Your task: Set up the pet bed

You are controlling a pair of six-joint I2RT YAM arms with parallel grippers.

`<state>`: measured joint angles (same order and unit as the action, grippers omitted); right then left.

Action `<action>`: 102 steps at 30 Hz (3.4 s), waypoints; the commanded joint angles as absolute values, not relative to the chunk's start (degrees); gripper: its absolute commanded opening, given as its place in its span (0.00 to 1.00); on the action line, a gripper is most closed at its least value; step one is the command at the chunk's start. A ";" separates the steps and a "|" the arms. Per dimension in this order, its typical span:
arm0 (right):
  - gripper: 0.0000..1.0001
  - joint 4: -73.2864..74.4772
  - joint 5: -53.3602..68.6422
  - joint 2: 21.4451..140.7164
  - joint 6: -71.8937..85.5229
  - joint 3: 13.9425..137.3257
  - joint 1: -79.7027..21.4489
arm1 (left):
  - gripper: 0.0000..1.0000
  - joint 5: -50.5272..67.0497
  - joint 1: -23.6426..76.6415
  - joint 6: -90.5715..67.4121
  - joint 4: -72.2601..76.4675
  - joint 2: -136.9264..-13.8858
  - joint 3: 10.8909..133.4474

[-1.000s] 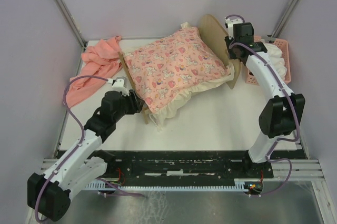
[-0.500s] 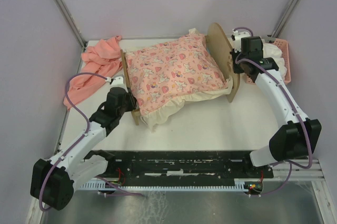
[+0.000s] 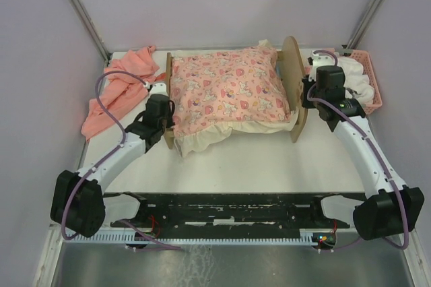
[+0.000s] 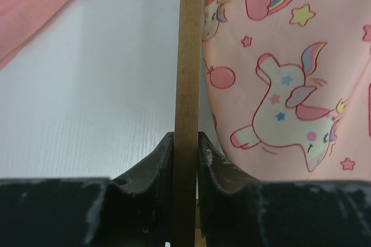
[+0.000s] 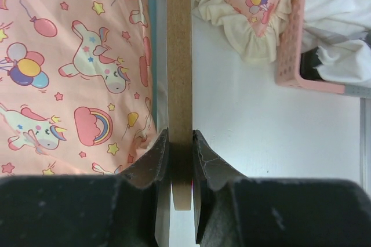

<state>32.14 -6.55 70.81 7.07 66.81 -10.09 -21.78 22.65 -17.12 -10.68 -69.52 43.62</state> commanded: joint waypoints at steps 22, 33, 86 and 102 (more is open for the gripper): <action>0.11 27.21 2.91 68.73 16.55 62.10 -17.18 | 0.53 -16.47 44.73 -10.16 -2.28 -56.76 45.85; 0.44 31.11 -2.02 70.45 15.78 66.20 -19.53 | 0.54 -27.44 58.13 -12.78 1.39 -62.43 40.71; 0.56 -9.89 2.83 73.14 -67.51 36.79 -45.17 | 0.47 -38.79 59.93 -19.03 30.44 -57.67 15.75; 0.02 -7.96 8.91 66.01 -54.83 35.76 -45.62 | 0.56 -38.21 59.97 -18.15 38.72 -64.57 18.21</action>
